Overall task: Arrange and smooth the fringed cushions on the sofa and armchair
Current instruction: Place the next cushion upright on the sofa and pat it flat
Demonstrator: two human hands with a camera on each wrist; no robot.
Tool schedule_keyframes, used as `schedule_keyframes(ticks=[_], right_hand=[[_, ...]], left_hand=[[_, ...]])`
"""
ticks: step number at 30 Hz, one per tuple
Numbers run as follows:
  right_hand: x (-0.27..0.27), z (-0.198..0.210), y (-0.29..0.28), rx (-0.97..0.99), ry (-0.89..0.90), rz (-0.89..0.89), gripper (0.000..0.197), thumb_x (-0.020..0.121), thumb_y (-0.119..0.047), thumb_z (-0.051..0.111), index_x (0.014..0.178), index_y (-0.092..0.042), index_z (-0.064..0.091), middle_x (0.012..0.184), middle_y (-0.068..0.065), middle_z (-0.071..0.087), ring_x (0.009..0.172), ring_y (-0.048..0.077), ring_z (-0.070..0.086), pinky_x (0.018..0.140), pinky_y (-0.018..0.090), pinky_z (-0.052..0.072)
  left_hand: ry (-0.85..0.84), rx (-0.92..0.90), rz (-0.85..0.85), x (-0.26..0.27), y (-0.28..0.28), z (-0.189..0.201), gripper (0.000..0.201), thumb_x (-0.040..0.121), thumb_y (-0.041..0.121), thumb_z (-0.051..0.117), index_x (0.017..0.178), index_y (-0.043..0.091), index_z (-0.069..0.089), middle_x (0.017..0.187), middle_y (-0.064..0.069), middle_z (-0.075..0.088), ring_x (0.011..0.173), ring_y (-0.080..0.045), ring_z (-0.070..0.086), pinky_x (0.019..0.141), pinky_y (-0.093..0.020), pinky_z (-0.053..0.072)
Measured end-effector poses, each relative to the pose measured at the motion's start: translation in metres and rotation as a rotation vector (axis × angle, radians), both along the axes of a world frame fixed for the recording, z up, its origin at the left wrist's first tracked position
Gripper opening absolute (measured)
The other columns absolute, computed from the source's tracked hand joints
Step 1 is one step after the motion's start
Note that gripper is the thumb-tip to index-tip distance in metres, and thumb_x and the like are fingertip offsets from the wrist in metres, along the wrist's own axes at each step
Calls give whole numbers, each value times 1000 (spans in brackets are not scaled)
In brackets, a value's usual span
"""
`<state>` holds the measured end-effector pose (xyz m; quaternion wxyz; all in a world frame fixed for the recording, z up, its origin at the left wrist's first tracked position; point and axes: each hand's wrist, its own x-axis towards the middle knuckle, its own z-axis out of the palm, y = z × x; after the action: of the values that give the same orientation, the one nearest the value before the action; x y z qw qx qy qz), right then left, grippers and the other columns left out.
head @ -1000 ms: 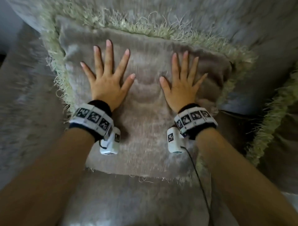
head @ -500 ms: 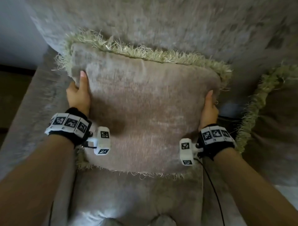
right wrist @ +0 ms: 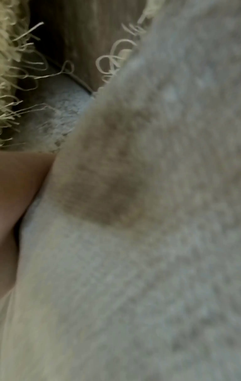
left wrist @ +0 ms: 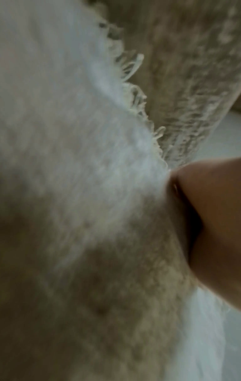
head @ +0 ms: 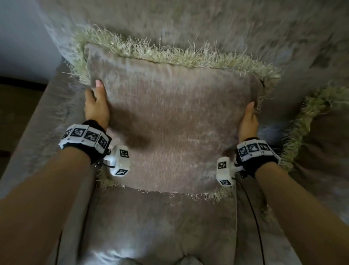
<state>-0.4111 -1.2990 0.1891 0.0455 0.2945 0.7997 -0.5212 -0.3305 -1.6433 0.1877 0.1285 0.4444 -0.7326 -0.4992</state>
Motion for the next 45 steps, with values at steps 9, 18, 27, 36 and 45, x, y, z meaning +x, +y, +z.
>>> schedule_keyframes(ticks=[9,18,27,36,45], right_hand=[[36,74,-42,129,34,-37,58,92,-50,39,134,-9,38,143,15,37,131,36,36,107,51,32],[101,242,-100,-23,133,228,42,96,-31,43,127,-2,45,134,16,47,119,33,49,94,37,40],[194,333,-201,-108,248,610,34,90,2,40,118,-4,59,125,14,59,111,31,58,88,32,47],[311,367,-354,-268,291,788,41,82,6,39,118,-1,57,111,18,57,97,30,55,96,43,47],[440,365,-547,-211,271,1004,42,85,5,37,121,-6,55,111,17,59,93,30,57,78,33,45]], left_hand=[[45,-167,-27,40,24,89,47,96,42,38,130,10,43,138,-18,34,126,-34,38,104,-39,31],[216,-166,43,122,21,263,41,99,31,35,128,3,45,134,-16,42,119,-26,46,93,-23,31],[364,-134,286,240,-38,331,41,94,40,42,117,7,52,122,-18,54,110,-29,54,102,-43,41],[425,-162,496,389,-161,358,42,95,42,42,120,9,52,118,-11,60,107,-26,59,94,-42,49],[349,-220,604,548,-328,369,43,97,40,40,125,9,49,123,-6,56,113,-22,55,95,-33,44]])
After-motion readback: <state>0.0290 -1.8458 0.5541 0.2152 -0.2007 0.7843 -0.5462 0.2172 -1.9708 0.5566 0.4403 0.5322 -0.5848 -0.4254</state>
